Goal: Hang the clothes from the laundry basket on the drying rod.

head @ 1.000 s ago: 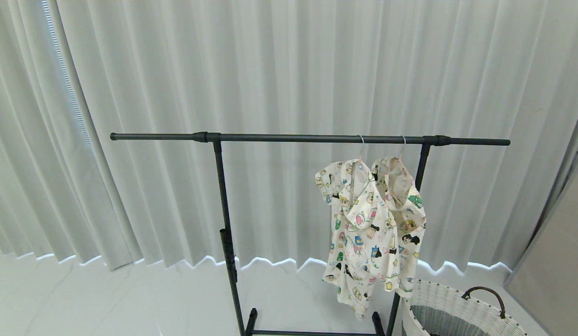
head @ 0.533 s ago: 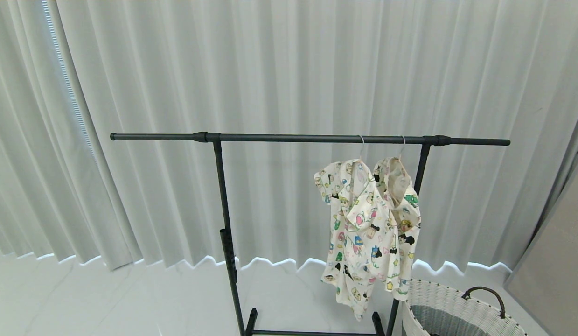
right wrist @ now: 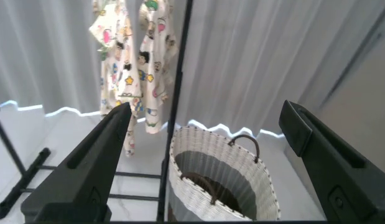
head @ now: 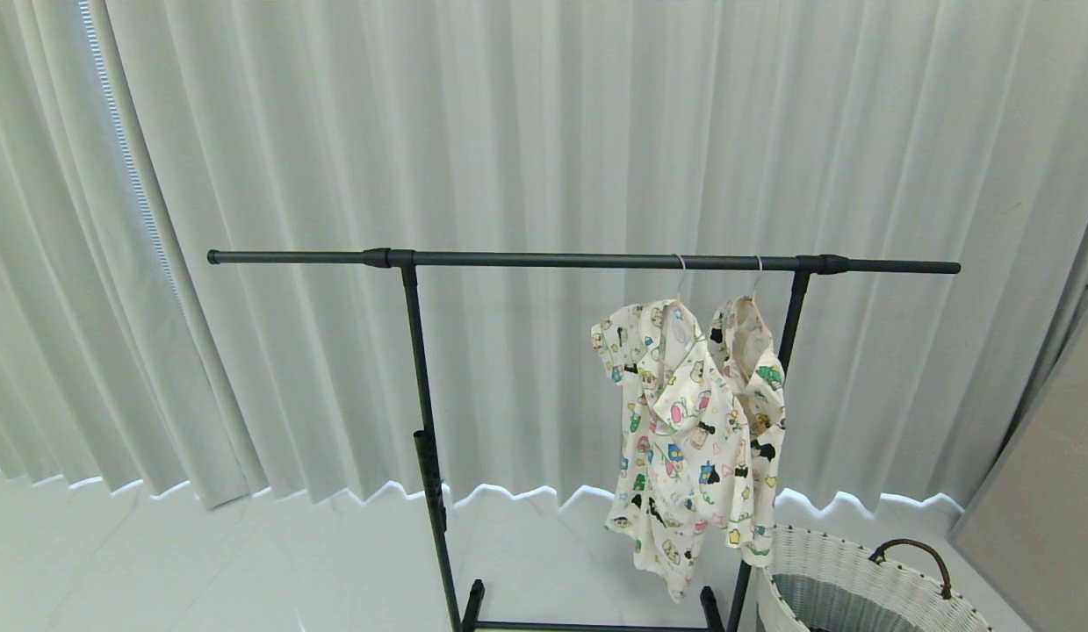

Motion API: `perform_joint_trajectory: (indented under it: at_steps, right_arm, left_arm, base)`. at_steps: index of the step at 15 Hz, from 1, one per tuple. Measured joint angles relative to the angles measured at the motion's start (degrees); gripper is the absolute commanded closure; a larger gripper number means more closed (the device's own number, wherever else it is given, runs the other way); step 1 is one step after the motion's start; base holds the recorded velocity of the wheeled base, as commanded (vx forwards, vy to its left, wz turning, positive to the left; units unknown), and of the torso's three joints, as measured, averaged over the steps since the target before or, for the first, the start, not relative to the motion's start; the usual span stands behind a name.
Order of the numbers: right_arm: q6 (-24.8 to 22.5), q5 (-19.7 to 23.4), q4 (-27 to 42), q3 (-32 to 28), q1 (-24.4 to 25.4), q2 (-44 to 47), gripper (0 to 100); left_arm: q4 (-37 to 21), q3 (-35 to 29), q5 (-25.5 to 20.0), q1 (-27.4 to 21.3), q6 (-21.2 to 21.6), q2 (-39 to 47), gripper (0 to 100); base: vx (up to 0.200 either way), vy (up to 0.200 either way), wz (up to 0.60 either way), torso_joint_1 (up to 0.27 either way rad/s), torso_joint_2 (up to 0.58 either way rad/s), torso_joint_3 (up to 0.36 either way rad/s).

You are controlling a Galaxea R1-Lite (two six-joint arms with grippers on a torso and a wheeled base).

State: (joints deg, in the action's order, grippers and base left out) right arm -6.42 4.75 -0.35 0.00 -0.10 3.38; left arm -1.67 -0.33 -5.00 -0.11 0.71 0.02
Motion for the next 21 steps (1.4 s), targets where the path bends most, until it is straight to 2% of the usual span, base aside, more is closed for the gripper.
perform_joint_trajectory:
  at_steps: [2, 4, 21]
  right_arm:
    - [1.78, -0.09, 0.22, 0.00, 0.59, -1.40, 0]
    - [4.75, -1.91, 0.43, -0.10, 0.32, -2.52, 0]
    - [5.77, -2.27, 0.49, -0.10, 0.26, -3.27, 0]
  left_arm:
    - [0.06, 0.00, 0.00, 0.01, -0.02, 0.00, 0]
    - [0.09, 0.00, 0.00, 0.01, 0.00, 0.00, 0]
    - [0.11, 0.00, -0.01, 0.11, 0.35, 0.00, 0]
  base:
    - [0.000, 0.000, 0.00, 0.000, 0.00, 0.000]
    - [0.000, 0.000, 0.00, 0.000, 0.00, 0.000]
    - [0.000, 0.000, 0.00, 0.000, 0.00, 0.000]
